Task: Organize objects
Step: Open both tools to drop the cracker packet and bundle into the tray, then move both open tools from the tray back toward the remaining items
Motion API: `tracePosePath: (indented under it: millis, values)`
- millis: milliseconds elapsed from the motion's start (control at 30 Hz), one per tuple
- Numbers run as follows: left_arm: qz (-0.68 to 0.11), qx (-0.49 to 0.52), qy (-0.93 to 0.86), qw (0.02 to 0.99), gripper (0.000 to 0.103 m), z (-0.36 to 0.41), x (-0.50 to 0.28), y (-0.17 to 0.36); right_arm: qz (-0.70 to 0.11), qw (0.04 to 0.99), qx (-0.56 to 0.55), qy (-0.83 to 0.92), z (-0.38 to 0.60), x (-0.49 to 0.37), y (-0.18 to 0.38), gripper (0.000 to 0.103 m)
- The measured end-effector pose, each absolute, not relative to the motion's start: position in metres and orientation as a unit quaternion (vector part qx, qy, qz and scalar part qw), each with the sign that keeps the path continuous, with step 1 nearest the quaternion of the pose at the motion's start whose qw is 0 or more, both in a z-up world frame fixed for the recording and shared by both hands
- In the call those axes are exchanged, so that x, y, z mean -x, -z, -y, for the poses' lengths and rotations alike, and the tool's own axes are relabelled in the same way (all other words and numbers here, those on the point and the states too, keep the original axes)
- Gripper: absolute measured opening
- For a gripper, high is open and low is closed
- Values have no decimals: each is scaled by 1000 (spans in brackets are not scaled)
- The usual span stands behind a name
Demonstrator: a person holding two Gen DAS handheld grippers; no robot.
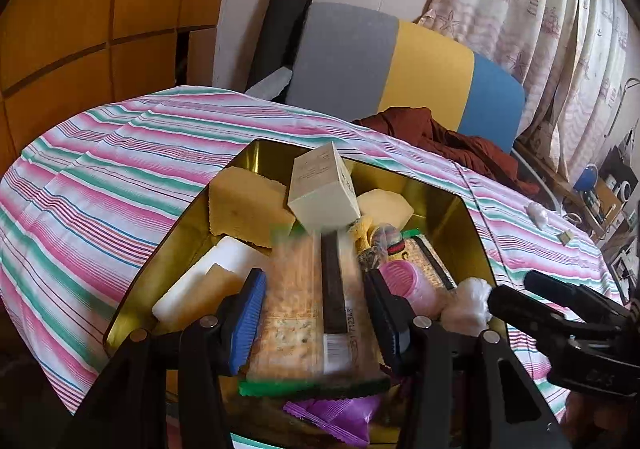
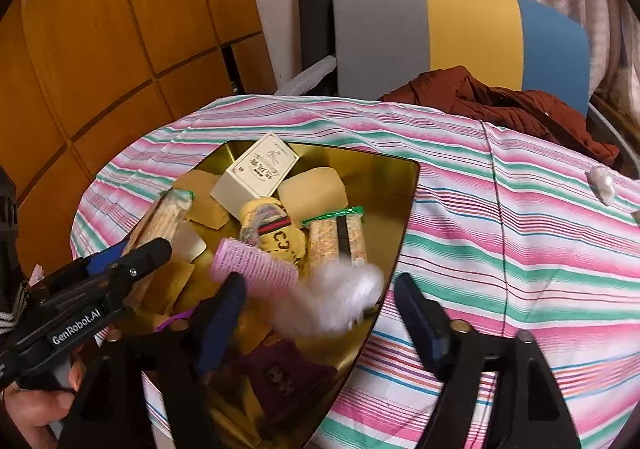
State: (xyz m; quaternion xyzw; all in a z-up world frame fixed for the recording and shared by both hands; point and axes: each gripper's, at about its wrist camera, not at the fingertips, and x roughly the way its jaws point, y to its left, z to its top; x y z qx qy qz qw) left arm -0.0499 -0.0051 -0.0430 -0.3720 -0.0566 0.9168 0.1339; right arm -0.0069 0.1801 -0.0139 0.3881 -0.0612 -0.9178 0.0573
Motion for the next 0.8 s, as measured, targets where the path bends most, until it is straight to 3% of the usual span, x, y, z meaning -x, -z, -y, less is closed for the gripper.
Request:
tracePosePath:
  millis: [167, 467, 800]
  values:
    - [69, 369, -918, 127, 60, 8, 49, 39, 70, 52, -385, 919, -185, -2, 14, 86]
    - [80, 359, -921, 128, 61, -1, 35, 31, 84, 30, -378, 922, -204, -10, 13, 86]
    - [47, 373, -905, 200, 62, -48, 19, 27, 100, -14, -369, 924, -241, -20, 10, 86]
